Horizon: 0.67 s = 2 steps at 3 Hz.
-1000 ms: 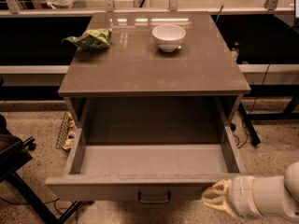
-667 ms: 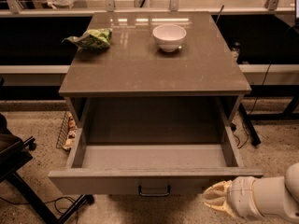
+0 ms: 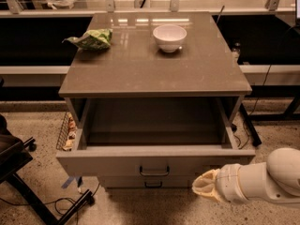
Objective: Close top drawer
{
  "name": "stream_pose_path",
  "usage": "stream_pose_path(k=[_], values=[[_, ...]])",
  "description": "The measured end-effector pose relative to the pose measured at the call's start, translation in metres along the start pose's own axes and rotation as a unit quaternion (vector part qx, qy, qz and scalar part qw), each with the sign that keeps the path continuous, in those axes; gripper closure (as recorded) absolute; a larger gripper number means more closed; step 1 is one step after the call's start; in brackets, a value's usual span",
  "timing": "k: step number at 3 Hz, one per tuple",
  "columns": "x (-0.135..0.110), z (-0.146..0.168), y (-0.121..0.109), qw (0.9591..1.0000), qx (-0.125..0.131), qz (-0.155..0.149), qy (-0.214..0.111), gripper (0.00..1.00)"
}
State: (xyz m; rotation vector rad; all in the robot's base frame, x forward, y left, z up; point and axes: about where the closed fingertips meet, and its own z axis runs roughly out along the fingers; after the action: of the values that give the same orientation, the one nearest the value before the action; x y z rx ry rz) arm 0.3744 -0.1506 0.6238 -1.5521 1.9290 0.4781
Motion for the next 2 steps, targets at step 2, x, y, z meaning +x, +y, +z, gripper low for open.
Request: stream_pose_path(k=[2], values=[[-0.046,0.04,-0.071,0.999,-0.004,-0.033,-0.029,1.0]])
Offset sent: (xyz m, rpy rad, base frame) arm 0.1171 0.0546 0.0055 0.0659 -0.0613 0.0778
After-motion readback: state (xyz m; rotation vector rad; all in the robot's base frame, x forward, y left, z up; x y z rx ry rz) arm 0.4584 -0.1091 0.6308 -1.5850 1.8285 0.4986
